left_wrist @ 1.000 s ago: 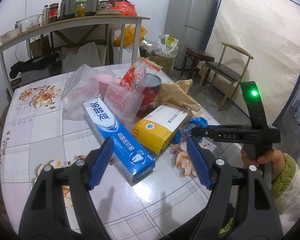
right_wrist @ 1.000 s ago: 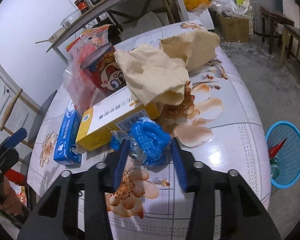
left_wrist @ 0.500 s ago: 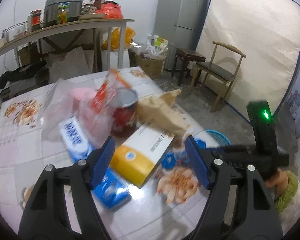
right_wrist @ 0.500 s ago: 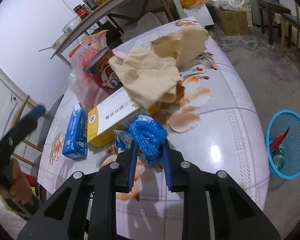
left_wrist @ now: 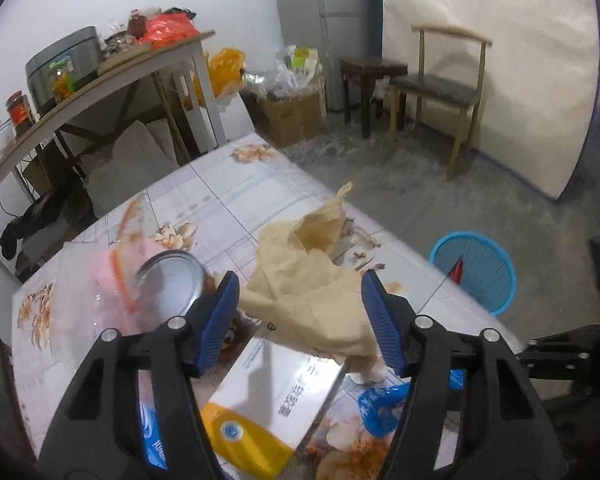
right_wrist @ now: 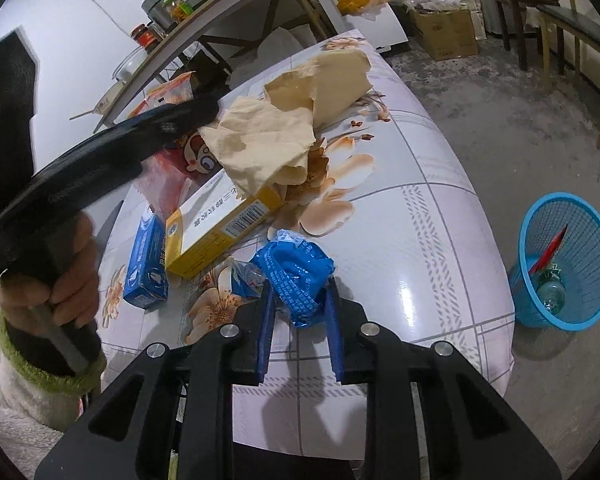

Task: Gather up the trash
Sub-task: 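Hold the blue bag with the right gripper while the left gripper grasps crumpled paper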

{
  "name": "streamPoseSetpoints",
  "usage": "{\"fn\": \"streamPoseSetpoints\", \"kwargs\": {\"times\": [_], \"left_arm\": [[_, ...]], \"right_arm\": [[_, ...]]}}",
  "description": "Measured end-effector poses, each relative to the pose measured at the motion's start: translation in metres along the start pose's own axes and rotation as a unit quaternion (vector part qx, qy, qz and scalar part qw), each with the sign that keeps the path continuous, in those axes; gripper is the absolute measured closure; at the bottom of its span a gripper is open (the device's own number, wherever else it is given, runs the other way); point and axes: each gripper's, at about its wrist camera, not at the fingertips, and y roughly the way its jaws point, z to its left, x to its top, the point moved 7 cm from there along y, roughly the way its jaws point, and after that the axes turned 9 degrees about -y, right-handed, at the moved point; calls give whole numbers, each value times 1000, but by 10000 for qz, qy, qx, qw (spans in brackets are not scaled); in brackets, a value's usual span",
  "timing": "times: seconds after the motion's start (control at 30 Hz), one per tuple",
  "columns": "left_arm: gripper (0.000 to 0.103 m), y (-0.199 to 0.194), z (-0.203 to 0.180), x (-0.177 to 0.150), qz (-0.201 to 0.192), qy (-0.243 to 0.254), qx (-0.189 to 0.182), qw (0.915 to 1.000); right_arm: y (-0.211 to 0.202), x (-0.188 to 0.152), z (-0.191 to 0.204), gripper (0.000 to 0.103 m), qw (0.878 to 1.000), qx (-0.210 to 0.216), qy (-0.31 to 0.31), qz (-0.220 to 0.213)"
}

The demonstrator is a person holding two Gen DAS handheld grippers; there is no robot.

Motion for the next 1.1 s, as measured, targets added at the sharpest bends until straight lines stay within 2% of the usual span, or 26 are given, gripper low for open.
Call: {"fn": "streamPoseSetpoints", "kwargs": {"times": [0.17, 0.33, 0.43, 0.53, 0.7, 0.97, 1.1], "left_arm": [[60, 25, -6, -10, 422, 213, 173, 9987], [87, 40, -3, -19, 701, 167, 297, 9970], [99, 42, 1, -22, 741, 103, 334, 9966], [103, 39, 3, -22, 618, 72, 342, 9975], [103, 14, 4, -11, 109, -49, 233, 9997], [103, -63, 26, -7, -540, -519, -175, 9970], [103, -104, 35, -25, -588, -593, -437, 9955]], "right_arm": [[-1, 0, -1, 80, 10000, 33, 35, -5], [0, -2, -5, 80, 10000, 61, 73, -4], [0, -2, -6, 80, 10000, 58, 59, 6], [1, -1, -5, 80, 10000, 35, 46, 12], [1, 1, -2, 80, 10000, -80, 13, 15], [0, 2, 0, 80, 9997, -262, 16, -12], [0, 3, 0, 80, 9995, -307, 26, -14]]}}
